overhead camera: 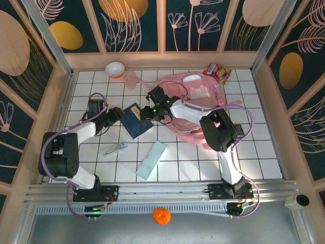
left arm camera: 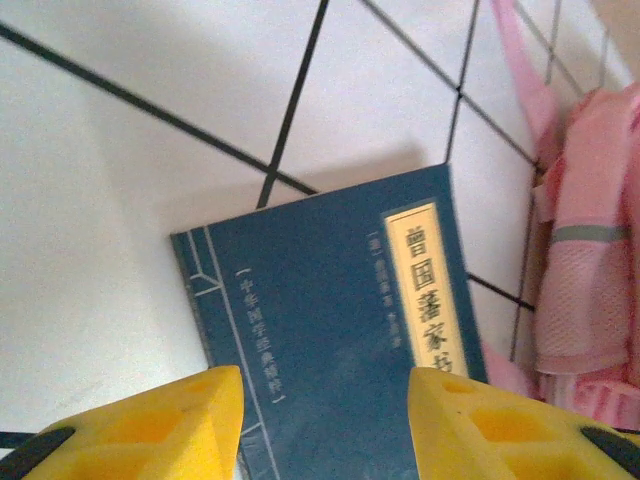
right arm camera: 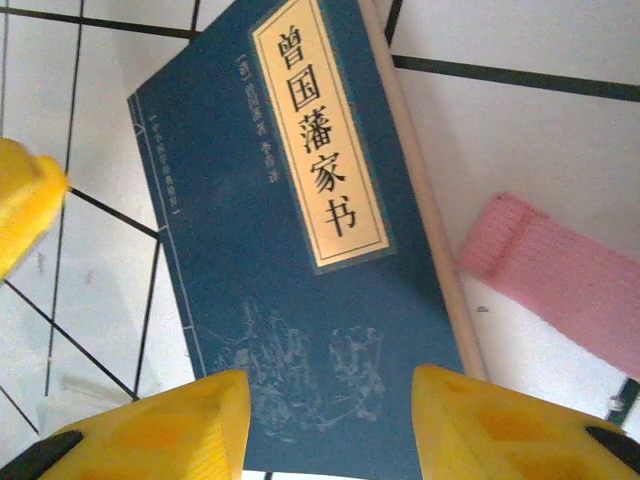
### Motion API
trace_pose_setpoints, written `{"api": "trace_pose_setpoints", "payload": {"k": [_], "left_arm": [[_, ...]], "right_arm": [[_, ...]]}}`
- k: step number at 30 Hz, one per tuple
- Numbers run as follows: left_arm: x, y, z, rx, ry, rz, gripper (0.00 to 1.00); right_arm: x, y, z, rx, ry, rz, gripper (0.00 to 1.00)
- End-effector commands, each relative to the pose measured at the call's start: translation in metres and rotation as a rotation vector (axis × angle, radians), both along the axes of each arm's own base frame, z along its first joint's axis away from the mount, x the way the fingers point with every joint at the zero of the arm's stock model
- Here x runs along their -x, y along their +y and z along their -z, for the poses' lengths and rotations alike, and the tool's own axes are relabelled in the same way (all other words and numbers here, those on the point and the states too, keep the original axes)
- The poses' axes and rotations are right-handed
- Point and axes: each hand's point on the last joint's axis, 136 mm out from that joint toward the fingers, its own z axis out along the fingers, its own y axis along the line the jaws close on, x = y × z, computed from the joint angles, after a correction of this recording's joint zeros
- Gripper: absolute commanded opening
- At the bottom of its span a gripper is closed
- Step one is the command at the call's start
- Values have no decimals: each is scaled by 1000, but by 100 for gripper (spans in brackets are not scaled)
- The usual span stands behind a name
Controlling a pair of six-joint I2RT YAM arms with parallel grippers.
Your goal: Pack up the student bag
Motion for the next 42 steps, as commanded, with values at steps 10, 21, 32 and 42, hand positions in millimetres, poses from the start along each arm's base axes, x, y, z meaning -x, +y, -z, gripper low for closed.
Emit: {"api": "trace_pose_setpoints", "payload": {"k": [10,21,32,42], "left_arm": [[37,-14,17,140,22,50,39],[43,-15,42,158,84,40,37],[44,-37,55,206,107,95,36],[33,-60,-4,267,-9,176,35]], "right_arm": [[-29,-4,27,98,6,-82,42],[-16,1,67,96,96,-93,26],[2,-2,80,77,150,-58,6],[12,10,71,1,168,-50,5]]}}
